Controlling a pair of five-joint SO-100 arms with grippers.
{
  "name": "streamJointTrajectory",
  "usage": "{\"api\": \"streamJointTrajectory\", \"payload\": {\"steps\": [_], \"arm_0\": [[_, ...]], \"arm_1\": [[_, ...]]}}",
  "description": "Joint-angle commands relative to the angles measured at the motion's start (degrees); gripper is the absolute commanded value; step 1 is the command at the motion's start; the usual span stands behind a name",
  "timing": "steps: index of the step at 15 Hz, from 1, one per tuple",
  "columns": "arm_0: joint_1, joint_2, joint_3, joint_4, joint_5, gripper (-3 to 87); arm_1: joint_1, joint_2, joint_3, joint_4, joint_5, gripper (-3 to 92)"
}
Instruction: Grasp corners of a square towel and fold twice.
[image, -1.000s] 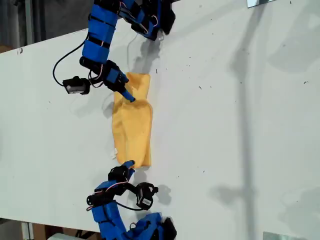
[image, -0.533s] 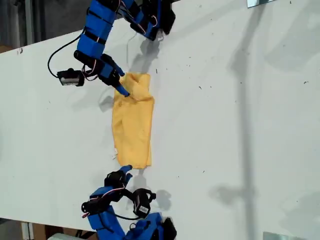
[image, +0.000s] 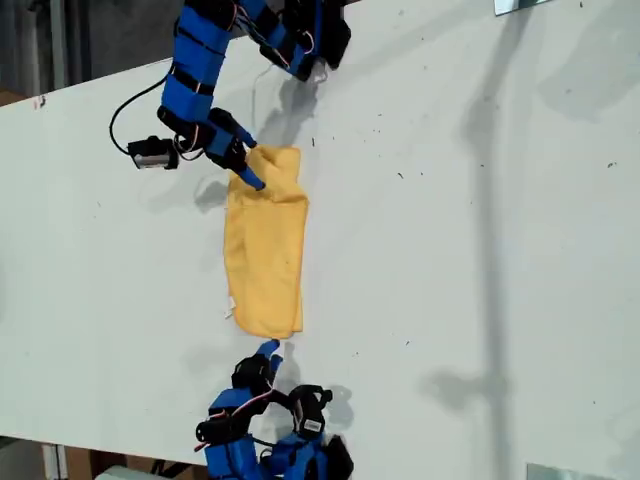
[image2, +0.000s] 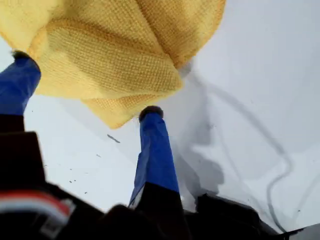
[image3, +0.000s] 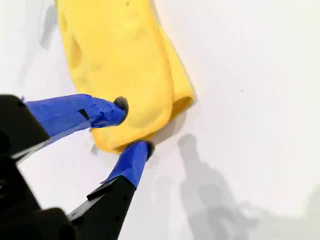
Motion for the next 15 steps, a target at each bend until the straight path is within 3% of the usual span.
{"api": "streamJointTrajectory", "payload": {"steps": [1,4,7,8,9,10,15], "arm_0": [[1.8,6.7,4.5,-2.9,-1.8,10.7],[2.2,11.2,9.1,-4.5,-2.7,10.7],[3.2,22.6,20.5,-7.9,-5.3,10.7],[2.7,26.7,24.7,-9.1,-5.4,10.7],[2.3,29.5,28.1,-10.0,-5.5,10.7],[2.0,30.4,30.2,-10.9,-5.5,10.7],[0.4,17.6,31.4,-22.2,-3.3,10.7]], "arm_1": [[5.8,-0.7,2.2,-2.6,-1.1,40.7],[5.4,-6.8,2.6,-5.2,-0.8,40.7],[-2.2,-10.0,3.4,-4.6,1.9,39.9],[-3.3,-10.0,4.7,-4.7,2.8,34.0],[-3.3,-10.1,6.8,-6.0,3.8,11.8],[-2.5,-10.1,9.2,-7.6,4.7,0.0],[3.0,-1.0,15.5,-8.8,8.3,0.0]]}}
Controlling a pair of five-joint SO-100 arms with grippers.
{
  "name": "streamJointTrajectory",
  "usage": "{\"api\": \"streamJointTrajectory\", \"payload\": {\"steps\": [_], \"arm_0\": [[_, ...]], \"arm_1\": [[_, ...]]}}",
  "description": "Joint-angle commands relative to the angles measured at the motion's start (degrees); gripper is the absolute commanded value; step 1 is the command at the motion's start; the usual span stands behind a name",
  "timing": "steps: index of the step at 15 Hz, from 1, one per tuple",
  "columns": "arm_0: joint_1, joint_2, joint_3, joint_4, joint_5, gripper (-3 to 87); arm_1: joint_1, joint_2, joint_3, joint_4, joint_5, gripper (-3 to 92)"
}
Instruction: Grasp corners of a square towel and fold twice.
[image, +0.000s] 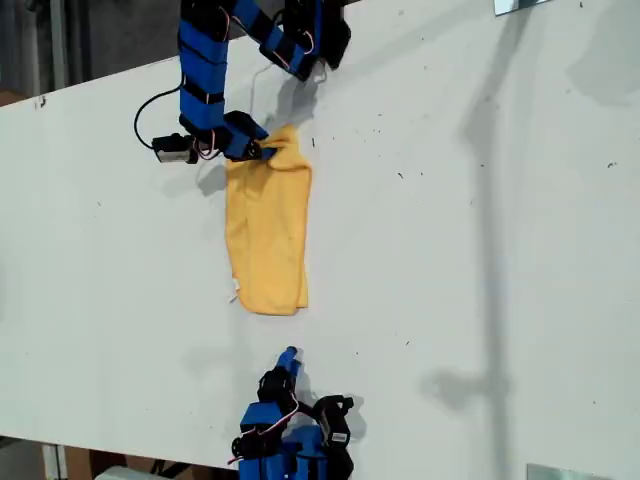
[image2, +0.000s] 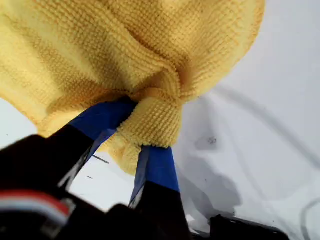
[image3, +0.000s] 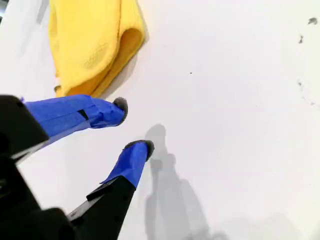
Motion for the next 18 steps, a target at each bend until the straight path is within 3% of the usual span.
{"api": "streamJointTrajectory", "payload": {"steps": [1,4,6,10,18], "arm_0": [[-0.9,-8.3,-4.0,-2.9,-0.1,10.7],[-1.1,-12.8,-5.9,-3.6,-1.1,11.1],[-1.2,-12.8,-5.8,-3.6,-1.3,11.1],[-1.3,-12.7,-5.5,-3.6,-1.8,11.1],[-1.5,-12.7,-5.4,-3.7,-1.6,11.1]], "arm_1": [[3.6,11.5,4.0,1.6,1.3,0.0],[0.4,32.1,-1.5,12.4,1.8,0.0],[-4.5,35.3,-10.4,15.4,1.9,0.0],[-14.1,20.0,-30.1,13.8,1.3,0.0],[-20.1,-22.6,-70.4,3.6,-7.3,0.0]]}}
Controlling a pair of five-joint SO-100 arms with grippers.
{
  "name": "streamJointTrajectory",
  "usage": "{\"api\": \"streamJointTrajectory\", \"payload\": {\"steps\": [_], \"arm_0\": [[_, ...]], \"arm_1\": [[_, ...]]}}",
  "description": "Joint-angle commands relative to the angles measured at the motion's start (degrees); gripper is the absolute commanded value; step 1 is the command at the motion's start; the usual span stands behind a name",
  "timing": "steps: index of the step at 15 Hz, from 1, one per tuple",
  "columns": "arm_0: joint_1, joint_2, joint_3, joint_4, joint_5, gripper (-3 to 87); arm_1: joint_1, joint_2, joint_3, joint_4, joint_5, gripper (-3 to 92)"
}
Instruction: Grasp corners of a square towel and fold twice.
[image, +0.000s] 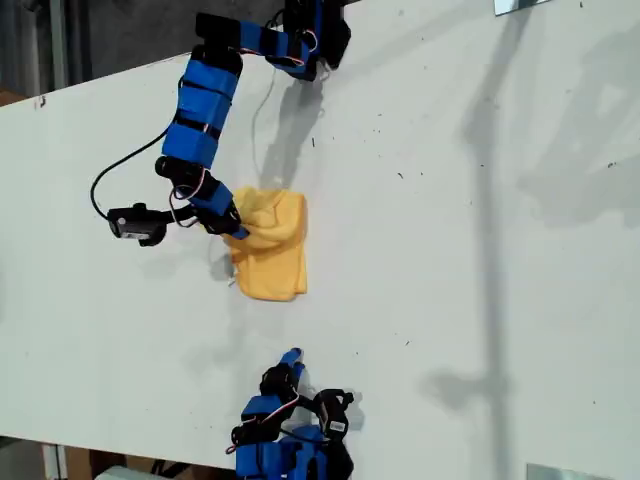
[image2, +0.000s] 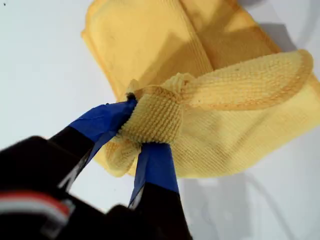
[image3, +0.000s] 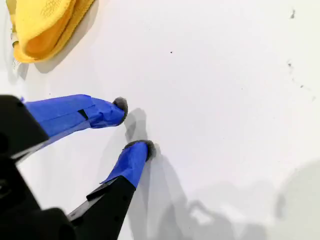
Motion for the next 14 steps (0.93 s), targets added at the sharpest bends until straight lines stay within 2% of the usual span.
{"api": "streamJointTrajectory", "payload": {"steps": [1,7,8,10,11,12,13,14], "arm_0": [[-0.8,0.0,-2.3,-0.7,-1.0,11.1],[-1.2,-0.3,-2.4,-0.8,-1.1,11.1],[-1.2,-0.4,-2.4,-0.8,-1.1,11.1],[-1.3,-0.4,-2.4,-0.7,-1.1,11.1],[-1.3,-0.4,-2.4,-0.7,-1.1,11.1],[-1.4,-0.4,-2.4,-0.7,-1.1,11.1],[-1.4,-0.4,-2.3,-0.6,-1.1,11.1],[-1.5,-0.3,-2.3,-0.6,-1.1,11.1]], "arm_1": [[-1.3,-5.2,-8.9,-4.2,-2.4,0.0],[-4.9,-13.3,-12.0,-14.7,-7.2,-0.1],[-5.2,-13.0,-11.3,-15.6,-7.0,9.4],[-5.8,-9.1,-10.3,-16.3,-7.8,39.4],[-5.2,-4.4,-8.2,-16.3,-7.9,43.2],[-4.3,0.9,-6.4,-14.9,-8.4,43.7],[-3.0,6.4,-4.7,-12.2,-8.4,38.5],[-1.3,13.2,-1.0,-9.2,-8.0,26.5]]}}
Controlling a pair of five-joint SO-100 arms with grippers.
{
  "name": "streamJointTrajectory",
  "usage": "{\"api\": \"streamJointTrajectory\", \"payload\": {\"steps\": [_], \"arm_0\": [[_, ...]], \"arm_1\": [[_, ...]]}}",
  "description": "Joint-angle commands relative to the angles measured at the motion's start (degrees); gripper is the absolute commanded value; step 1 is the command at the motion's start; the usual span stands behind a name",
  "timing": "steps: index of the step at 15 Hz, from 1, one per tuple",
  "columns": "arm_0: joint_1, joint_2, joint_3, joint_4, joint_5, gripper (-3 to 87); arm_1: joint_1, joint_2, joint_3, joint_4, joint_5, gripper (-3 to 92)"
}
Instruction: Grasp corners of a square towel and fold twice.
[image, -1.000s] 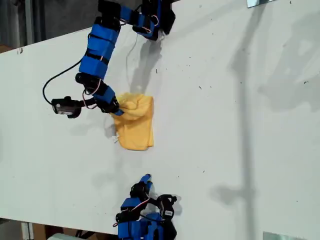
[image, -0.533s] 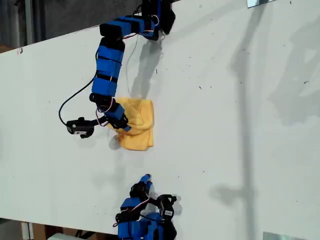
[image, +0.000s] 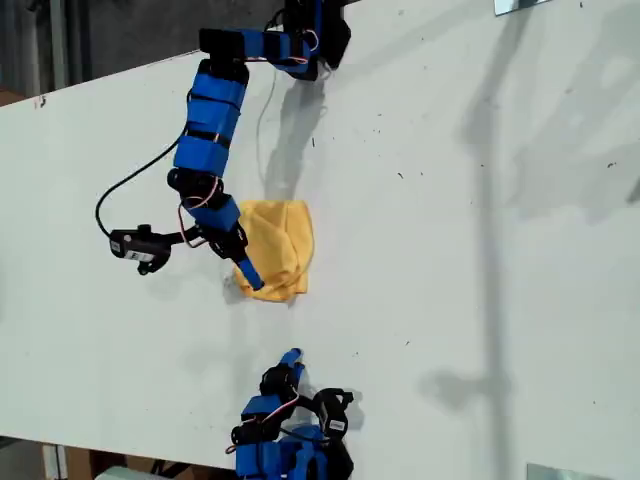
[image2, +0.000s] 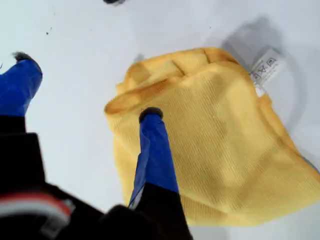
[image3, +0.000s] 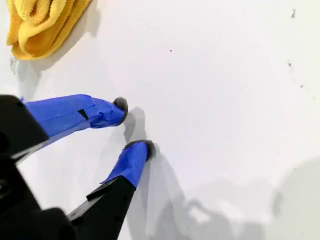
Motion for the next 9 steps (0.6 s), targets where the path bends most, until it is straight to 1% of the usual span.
{"api": "streamJointTrajectory", "payload": {"steps": [1,2,3,4,6,7,9], "arm_0": [[-1.2,0.4,-2.1,-0.6,-0.5,11.1],[-1.2,0.5,-2.0,-0.6,-0.5,11.1],[-1.3,0.5,-2.0,-0.6,-0.5,11.1],[-1.4,0.6,-2.0,-0.6,-0.5,11.1],[-1.4,2.5,-0.9,-0.6,-0.7,11.1],[-1.5,5.2,0.6,-0.5,-0.4,11.1],[-2.2,13.5,5.0,0.2,0.0,11.1]], "arm_1": [[4.6,21.0,10.3,4.6,2.4,13.0],[7.0,31.1,23.1,4.9,6.5,10.2],[7.6,40.5,37.0,3.9,10.1,10.2],[7.0,48.7,50.3,2.4,14.7,10.2],[4.3,69.4,74.7,-3.3,24.7,10.2],[3.7,82.6,84.7,-3.4,28.1,10.2],[3.8,103.6,94.9,3.5,29.5,10.2]]}}
